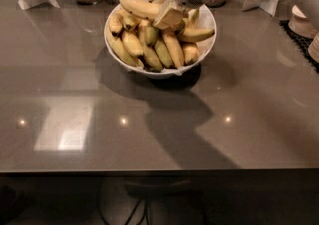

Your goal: Pick banana from white bowl

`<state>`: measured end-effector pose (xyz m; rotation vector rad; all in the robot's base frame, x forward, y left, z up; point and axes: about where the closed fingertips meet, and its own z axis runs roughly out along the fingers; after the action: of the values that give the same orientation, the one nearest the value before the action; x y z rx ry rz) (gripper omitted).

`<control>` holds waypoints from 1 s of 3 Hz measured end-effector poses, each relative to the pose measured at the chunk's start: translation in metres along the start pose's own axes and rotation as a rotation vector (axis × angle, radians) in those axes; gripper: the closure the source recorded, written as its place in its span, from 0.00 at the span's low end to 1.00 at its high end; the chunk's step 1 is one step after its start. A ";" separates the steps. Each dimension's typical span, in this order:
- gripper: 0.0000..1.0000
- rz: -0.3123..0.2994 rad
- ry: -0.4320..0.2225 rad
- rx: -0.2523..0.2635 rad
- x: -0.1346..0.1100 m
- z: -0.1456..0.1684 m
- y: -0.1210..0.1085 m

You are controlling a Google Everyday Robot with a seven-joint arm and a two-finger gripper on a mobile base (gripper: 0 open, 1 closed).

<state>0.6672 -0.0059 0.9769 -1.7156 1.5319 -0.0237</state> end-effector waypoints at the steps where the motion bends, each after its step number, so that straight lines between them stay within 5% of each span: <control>1: 1.00 -0.010 0.024 0.004 -0.003 -0.024 0.003; 3: 1.00 -0.036 0.057 0.006 -0.011 -0.073 0.015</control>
Offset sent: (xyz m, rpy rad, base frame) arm -0.0534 -0.0350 0.0508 -0.0698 -0.0262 -0.0234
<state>0.6147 -0.0352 1.0223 -1.7511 1.5406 -0.0968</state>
